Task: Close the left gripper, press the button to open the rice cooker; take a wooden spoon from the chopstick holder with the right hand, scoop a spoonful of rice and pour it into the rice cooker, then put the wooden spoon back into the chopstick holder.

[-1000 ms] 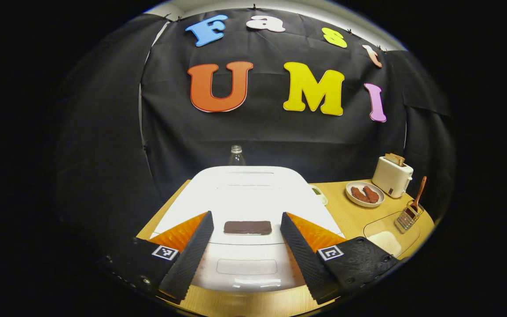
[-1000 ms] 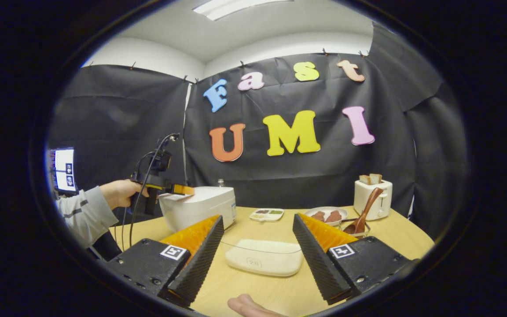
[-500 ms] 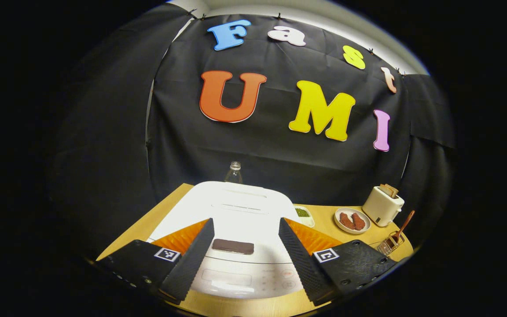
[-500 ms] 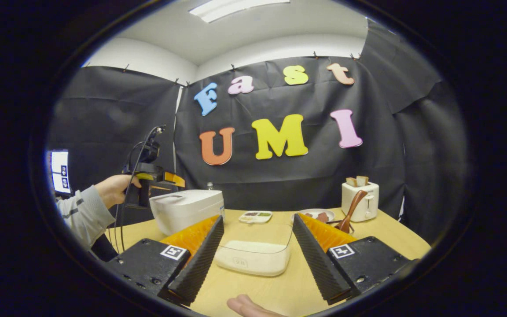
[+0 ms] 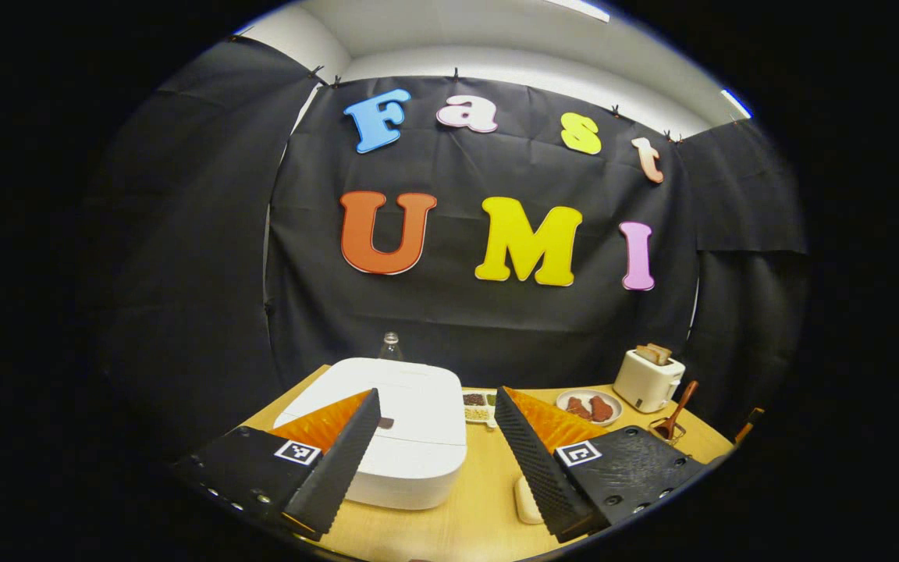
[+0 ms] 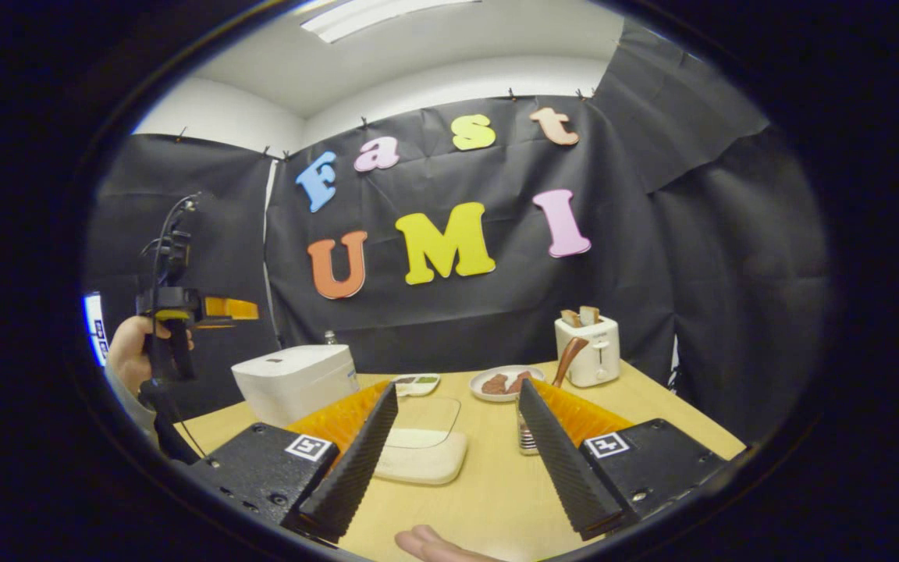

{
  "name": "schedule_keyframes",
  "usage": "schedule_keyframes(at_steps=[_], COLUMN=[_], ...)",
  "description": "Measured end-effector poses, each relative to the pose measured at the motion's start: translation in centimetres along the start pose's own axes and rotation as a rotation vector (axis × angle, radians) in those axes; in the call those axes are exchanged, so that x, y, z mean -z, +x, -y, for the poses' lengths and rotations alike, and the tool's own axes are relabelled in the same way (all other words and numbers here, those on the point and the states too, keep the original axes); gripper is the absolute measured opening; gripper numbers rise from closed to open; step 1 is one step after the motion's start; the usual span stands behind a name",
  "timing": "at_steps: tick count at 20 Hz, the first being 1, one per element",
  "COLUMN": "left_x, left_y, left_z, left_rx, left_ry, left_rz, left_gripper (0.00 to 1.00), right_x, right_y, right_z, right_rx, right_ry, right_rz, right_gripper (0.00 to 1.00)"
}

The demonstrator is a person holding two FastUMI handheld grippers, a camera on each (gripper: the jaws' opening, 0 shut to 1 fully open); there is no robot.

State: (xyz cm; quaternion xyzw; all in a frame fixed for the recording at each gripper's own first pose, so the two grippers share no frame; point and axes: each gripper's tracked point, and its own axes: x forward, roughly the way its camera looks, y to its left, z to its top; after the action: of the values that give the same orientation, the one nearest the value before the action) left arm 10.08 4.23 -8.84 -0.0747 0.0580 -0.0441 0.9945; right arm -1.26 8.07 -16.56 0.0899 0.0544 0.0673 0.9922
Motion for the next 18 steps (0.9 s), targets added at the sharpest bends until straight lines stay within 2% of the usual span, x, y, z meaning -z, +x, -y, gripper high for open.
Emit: schedule_keyframes(at_steps=[2, 3, 4, 5, 7, 8, 9, 10, 13, 15, 17, 18], left_x=[-0.8, -1.1, -1.4, -1.4, -1.0, -0.5, 0.0, 0.1, -0.1, 0.1, -0.7, -1.6], left_y=[-2.7, -3.8, -5.1, -6.1, -8.4, -9.5, -10.9, -12.0, -15.9, -17.8, -19.2, -19.8], left_z=[1.5, 2.4, 3.3, 3.7, 3.9, 4.3, 4.9, 5.3, 8.7, 10.4, 10.7, 10.5], left_rx=[0.016, 0.026, 0.036, 0.037, 0.004, -0.009, -0.023, -0.040, 0.006, 0.056, 0.055, 0.040], left_ry=[-0.010, -0.010, 0.000, 0.026, 0.064, 0.077, 0.088, 0.089, 0.030, -0.016, -0.025, -0.014], left_rz=[0.040, 0.065, 0.090, 0.107, 0.112, 0.097, 0.087, 0.088, 0.133, 0.148, 0.174, 0.207], left_gripper=[0.94, 0.94, 0.94, 0.94, 0.94, 0.94, 0.94, 0.94, 0.94, 0.94, 0.94, 0.94], right_x=[-0.6, -1.2, -1.9, -2.4, -3.2, -3.4, -3.7, -4.1, -4.8, -4.7, -4.6, -4.9], right_y=[0.0, -0.2, 0.0, 0.1, -0.2, -0.5, -0.8, -0.9, -1.5, -2.7, -3.1, -2.9], right_z=[0.2, 0.7, 1.6, 2.3, 3.3, 3.4, 3.5, 3.8, 5.5, 6.4, 6.3, 6.0], right_rx=[0.026, 0.049, 0.081, 0.109, 0.141, 0.152, 0.161, 0.176, 0.246, 0.276, 0.285, 0.274], right_ry=[0.019, 0.014, 0.000, -0.018, -0.024, -0.018, -0.012, -0.011, -0.042, -0.052, -0.028, -0.021], right_rz=[0.012, 0.027, 0.050, 0.067, 0.087, 0.093, 0.101, 0.112, 0.110, 0.105, 0.115, 0.125], right_gripper=[1.00, 0.94, 0.94, 1.00, 1.00, 0.95, 1.00, 1.00, 1.00, 0.95, 0.95, 1.00])
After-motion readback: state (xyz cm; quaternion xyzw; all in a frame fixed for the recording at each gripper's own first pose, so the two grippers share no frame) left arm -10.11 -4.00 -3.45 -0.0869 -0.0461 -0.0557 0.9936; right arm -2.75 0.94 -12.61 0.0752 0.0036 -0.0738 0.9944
